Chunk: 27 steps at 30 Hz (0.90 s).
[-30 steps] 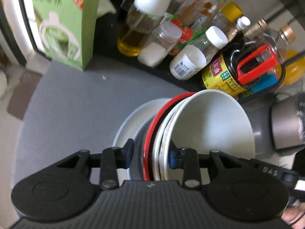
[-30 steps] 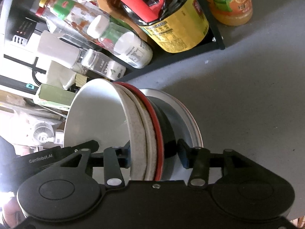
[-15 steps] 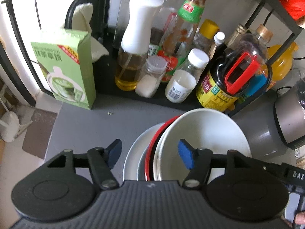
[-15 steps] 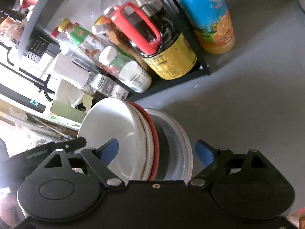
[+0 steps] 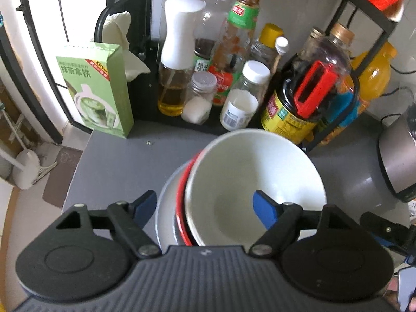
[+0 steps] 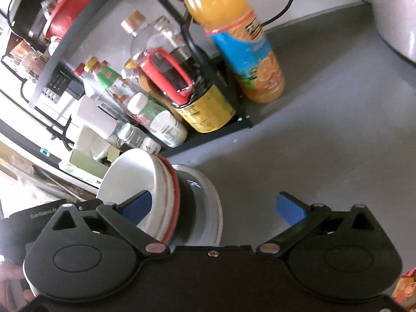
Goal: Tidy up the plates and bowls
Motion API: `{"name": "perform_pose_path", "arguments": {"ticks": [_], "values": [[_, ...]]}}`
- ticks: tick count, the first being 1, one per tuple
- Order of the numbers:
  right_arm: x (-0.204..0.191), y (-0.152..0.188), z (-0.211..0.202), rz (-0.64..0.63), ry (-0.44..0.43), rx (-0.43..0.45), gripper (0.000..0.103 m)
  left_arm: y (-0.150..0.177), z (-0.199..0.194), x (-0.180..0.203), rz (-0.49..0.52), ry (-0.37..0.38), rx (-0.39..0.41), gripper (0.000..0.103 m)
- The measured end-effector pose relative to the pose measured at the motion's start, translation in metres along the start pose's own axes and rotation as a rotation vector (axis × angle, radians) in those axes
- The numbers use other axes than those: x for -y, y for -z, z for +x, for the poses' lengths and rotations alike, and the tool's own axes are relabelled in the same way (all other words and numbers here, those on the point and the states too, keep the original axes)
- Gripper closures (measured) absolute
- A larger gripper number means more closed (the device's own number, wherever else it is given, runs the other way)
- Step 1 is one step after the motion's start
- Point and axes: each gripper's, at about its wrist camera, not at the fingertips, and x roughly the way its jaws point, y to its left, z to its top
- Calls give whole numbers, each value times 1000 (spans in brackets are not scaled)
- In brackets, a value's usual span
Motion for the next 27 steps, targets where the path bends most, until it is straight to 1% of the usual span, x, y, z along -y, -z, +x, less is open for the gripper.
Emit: {"name": "perform_pose_path", "arguments": {"ticks": [5, 6, 7, 8, 11, 14, 16, 19, 22, 24, 27], "values": [[29, 4, -33, -20, -2, 11, 0, 18, -26, 27, -60, -27, 49, 22], [35, 5, -41, -23, -5, 14, 0, 24, -31, 34, -65, -37, 62, 20], [41, 6, -50, -28, -12, 22, 0, 29, -36, 40, -70, -44, 73, 14], [46, 6, -58, -33, -16, 31, 0, 34, -41, 46, -80, -43, 85, 11], [63, 9, -83, -32, -19, 52, 0, 56, -57, 62, -108, -33, 126, 7], [80, 13, -107, -22, -25, 92, 0, 76, -70, 79, -94, -44, 152, 1], [87, 17, -121, -29, -24, 112, 0, 89, -80, 89, -91, -46, 164, 0], [94, 26, -137, -49, -34, 126, 0, 107, -96, 99, -111, -23, 193, 0], [95, 35, -152, -88, -36, 139, 0, 122, -113, 109, -98, -45, 240, 0], [96, 39, -159, -97, -36, 145, 0, 130, -122, 113, -110, -48, 254, 0], [95, 44, -171, -100, -42, 162, 0, 140, -135, 112, -123, -30, 267, 0]]}}
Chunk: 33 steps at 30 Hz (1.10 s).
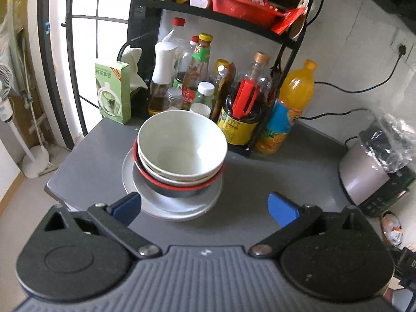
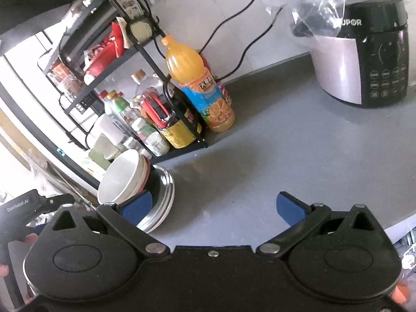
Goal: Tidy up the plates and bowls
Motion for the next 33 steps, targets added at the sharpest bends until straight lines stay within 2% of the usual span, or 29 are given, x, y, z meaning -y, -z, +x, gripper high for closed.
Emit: {"name": "perform_pose_path", "arguments": {"ticks": [7, 14, 24, 29, 33], "values": [[-14, 4, -18, -60, 35, 7, 0, 10, -17, -8, 25, 27, 0, 0], [-37, 7, -37, -79, 83, 44, 0, 6, -32, -13, 75, 57, 0, 0], [-76, 11, -59, -99, 109, 68, 0, 3, -61, -7, 190, 77, 46, 0], [-93, 15, -67, -129, 147, 80, 0, 0, -75, -7, 208, 91, 66, 0], [-103, 18, -72, -149, 173, 83, 0, 1, -80, -6, 238, 83, 39, 0]]}}
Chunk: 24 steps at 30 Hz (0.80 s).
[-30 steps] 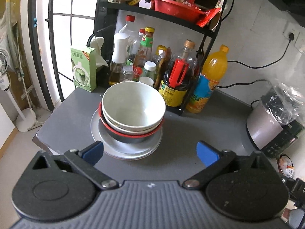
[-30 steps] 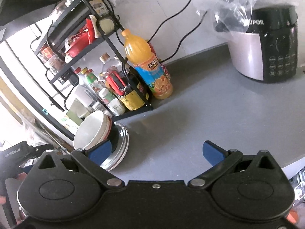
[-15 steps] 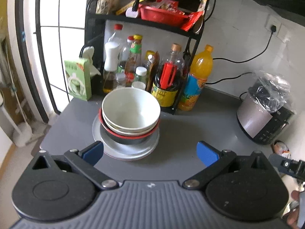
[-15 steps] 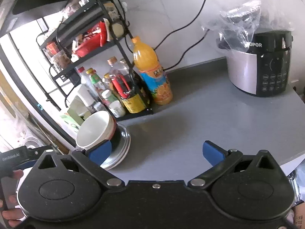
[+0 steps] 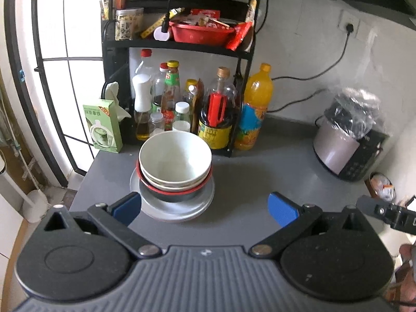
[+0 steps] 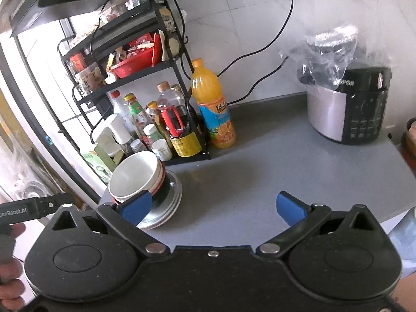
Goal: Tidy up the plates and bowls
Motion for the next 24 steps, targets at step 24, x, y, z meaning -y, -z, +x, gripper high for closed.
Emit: {"name": "perform_pose_path", "arguments": {"ticks": [24], "values": [[-43, 32, -36, -114, 181, 11, 0, 39, -32, -2, 90, -85, 32, 0]]}}
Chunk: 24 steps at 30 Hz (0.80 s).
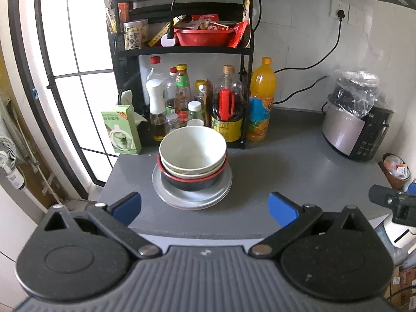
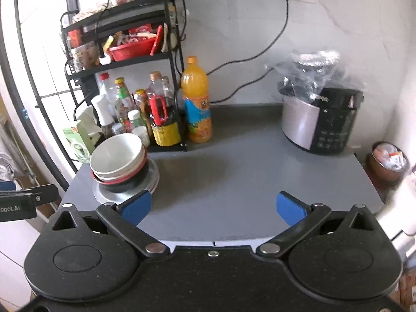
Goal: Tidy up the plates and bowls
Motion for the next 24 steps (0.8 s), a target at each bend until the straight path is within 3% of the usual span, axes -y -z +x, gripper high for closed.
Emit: {"name": "perform_pose_path", "arguments": {"ticks": [9, 24], "values": [[7, 15, -10, 19, 35, -52, 0, 11, -9, 4, -5, 3, -51, 0], [18, 23, -33, 31, 89, -28, 0, 11, -23, 30, 64, 53, -26, 0]]}}
